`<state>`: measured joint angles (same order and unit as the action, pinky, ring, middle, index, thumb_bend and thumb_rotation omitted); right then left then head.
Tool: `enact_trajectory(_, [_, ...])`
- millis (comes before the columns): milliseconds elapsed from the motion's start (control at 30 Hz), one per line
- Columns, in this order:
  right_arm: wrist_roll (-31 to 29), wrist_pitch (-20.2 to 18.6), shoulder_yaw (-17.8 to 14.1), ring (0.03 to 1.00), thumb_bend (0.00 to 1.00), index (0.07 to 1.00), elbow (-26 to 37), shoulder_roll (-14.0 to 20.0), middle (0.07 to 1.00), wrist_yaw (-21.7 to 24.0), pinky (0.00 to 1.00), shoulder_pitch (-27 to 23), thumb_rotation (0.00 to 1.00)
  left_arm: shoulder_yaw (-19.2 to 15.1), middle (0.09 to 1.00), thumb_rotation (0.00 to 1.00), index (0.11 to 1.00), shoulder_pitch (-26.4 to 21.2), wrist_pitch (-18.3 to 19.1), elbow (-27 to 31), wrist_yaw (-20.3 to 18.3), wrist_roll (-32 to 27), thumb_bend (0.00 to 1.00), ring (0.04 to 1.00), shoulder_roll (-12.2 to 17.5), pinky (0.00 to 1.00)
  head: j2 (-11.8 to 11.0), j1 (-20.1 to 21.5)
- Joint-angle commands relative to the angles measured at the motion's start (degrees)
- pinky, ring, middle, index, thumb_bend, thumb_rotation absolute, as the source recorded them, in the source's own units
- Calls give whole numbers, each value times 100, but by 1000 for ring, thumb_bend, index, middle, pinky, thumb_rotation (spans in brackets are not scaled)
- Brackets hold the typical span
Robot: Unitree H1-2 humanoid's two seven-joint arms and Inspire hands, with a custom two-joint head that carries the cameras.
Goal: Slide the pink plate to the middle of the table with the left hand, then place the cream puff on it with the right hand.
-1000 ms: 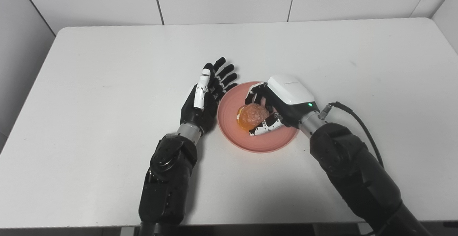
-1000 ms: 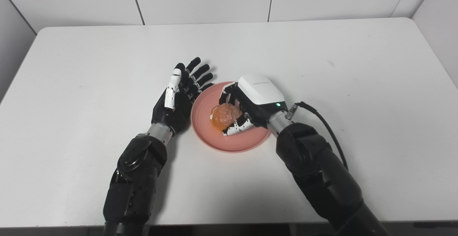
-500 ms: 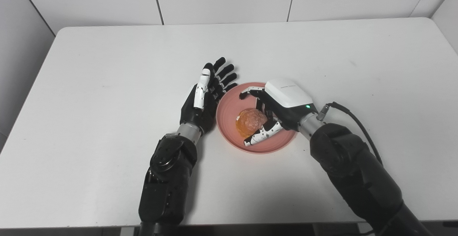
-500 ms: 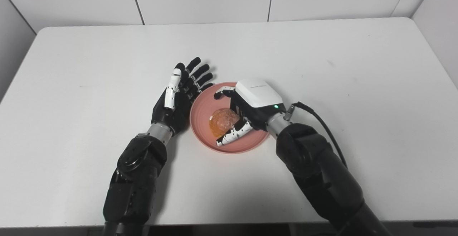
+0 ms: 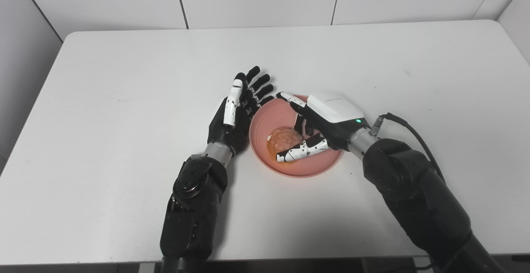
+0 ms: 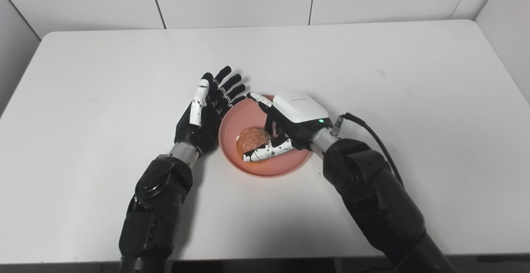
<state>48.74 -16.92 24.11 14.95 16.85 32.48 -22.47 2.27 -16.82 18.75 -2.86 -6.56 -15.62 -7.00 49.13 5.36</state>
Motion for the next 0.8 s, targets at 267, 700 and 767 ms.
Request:
enact_trajectory(267, [-95, 106, -193, 870, 1000, 939, 450, 112, 904, 8, 789, -138, 650, -119, 904, 1000, 913, 5, 330, 16, 158, -6, 434, 891, -50, 881, -29, 11])
enact_trajectory(700, [22, -260, -482, 874, 1000, 954, 1083, 232, 913, 785, 774, -415, 684, -171, 905, 1000, 914, -20, 457, 156, 224, -71, 434, 897, -67, 879, -53, 11])
enact_trajectory(767, [56, -316, -537, 858, 1000, 952, 1162, 236, 909, 923, 728, -459, 685, -185, 907, 1000, 916, -27, 465, 164, 215, -82, 432, 900, -66, 880, -59, 6])
